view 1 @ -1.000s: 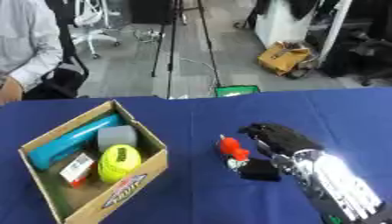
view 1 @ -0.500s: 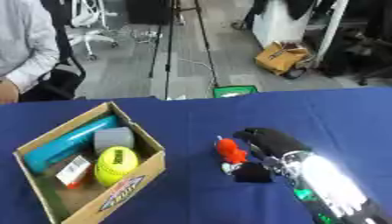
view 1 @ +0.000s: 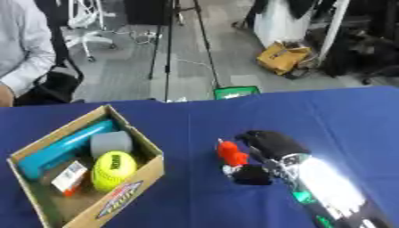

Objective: Pick up objects on the table and place them in the box.

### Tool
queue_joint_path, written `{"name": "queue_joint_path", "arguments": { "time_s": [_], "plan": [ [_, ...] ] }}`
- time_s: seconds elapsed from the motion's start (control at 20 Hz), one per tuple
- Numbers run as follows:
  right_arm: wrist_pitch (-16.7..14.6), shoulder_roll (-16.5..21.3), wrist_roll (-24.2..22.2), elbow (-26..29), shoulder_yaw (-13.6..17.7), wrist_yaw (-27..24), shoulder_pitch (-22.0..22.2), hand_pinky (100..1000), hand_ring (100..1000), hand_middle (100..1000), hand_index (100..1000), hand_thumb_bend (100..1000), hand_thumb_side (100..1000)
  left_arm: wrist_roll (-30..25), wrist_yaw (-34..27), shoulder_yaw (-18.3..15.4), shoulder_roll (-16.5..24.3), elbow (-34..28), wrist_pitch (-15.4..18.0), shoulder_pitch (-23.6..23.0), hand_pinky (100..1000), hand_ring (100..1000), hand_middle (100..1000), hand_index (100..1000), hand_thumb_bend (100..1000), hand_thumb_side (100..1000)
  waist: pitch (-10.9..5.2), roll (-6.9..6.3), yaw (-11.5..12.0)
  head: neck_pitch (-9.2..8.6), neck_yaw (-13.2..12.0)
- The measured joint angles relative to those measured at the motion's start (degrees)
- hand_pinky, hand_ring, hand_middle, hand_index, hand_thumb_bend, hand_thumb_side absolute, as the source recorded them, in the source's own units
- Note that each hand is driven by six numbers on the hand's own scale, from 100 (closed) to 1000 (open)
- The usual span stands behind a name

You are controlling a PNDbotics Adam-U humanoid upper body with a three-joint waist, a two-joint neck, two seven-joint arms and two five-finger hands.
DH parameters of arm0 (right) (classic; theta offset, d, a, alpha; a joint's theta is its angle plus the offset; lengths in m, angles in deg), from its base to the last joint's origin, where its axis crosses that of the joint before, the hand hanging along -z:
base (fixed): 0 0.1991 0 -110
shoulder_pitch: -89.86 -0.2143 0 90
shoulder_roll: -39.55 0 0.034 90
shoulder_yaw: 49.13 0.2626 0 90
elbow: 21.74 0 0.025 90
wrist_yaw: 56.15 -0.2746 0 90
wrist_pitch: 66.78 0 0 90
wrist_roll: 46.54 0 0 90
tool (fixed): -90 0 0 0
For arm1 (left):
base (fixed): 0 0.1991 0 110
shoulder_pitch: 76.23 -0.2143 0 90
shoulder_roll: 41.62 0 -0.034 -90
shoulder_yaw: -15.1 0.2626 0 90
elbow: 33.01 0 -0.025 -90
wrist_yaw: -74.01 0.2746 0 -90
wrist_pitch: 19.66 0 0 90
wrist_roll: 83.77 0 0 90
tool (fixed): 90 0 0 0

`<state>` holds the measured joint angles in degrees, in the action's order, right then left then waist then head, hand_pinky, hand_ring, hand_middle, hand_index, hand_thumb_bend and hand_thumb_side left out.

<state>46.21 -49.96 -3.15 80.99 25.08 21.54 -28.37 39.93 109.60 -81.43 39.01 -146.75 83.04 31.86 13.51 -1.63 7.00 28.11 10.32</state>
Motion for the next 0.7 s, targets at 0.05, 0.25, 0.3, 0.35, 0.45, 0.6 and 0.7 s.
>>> {"name": "queue_joint_path", "arguments": {
  "time_s": [0.05, 0.25, 0.3, 0.35, 0.45, 0.6, 0.7],
  "plan": [
    [0.1, 0.0, 0.1, -0.2, 0.1, 0.2, 0.0, 1000, 989, 903, 997, 395, 912, 0.0, 0.0, 0.0, 0.0, 0.0, 0.0, 0.0, 877, 805, 876, 821, 100, 824, 0.03, 0.0, 0.0, -0.03, 0.1],
    [0.3, 0.0, 0.3, -0.8, 0.3, 0.9, -0.1, 1000, 989, 897, 997, 400, 908, -0.1, 0.0, 0.0, 0.0, 0.0, 0.1, 0.0, 877, 805, 875, 820, 100, 822, 0.26, -0.04, 0.0, -0.25, 0.3],
    [0.3, 0.0, 0.3, -1.0, 0.3, 1.0, -0.1, 1000, 989, 895, 997, 406, 904, -0.1, 0.0, 0.0, 0.0, 0.0, 0.1, 0.0, 877, 805, 875, 820, 100, 818, 0.31, -0.05, 0.0, -0.32, 0.3],
    [0.3, 0.0, 0.3, -1.3, 0.4, 1.0, -0.1, 1000, 990, 891, 997, 406, 904, -0.2, 0.0, 0.1, 0.0, 0.0, 0.2, 0.0, 876, 805, 875, 820, 100, 821, 0.33, -0.09, 0.0, -0.42, 0.3],
    [0.3, -0.1, 0.3, -2.2, 0.6, 1.2, -0.5, 1000, 991, 889, 1000, 418, 908, -0.2, 0.0, 0.1, 0.0, 0.0, 0.2, 0.0, 876, 805, 873, 820, 100, 820, 0.38, -0.17, 0.1, -0.46, 0.4],
    [0.3, -0.3, 0.3, -3.9, 0.6, 1.1, -0.6, 1000, 993, 888, 1000, 422, 910, -0.3, 0.0, 0.3, 0.0, 0.0, 0.3, 0.0, 876, 805, 872, 820, 100, 820, 0.55, -0.19, 0.1, -0.46, 0.6],
    [0.3, -0.6, 0.3, -5.2, 0.6, 0.9, -0.8, 1000, 991, 881, 1000, 422, 912, -0.4, 0.0, 0.3, 0.0, 0.0, 0.3, 0.1, 875, 804, 871, 819, 100, 818, 0.63, -0.19, 0.2, -0.46, 0.7]
  ]
}}
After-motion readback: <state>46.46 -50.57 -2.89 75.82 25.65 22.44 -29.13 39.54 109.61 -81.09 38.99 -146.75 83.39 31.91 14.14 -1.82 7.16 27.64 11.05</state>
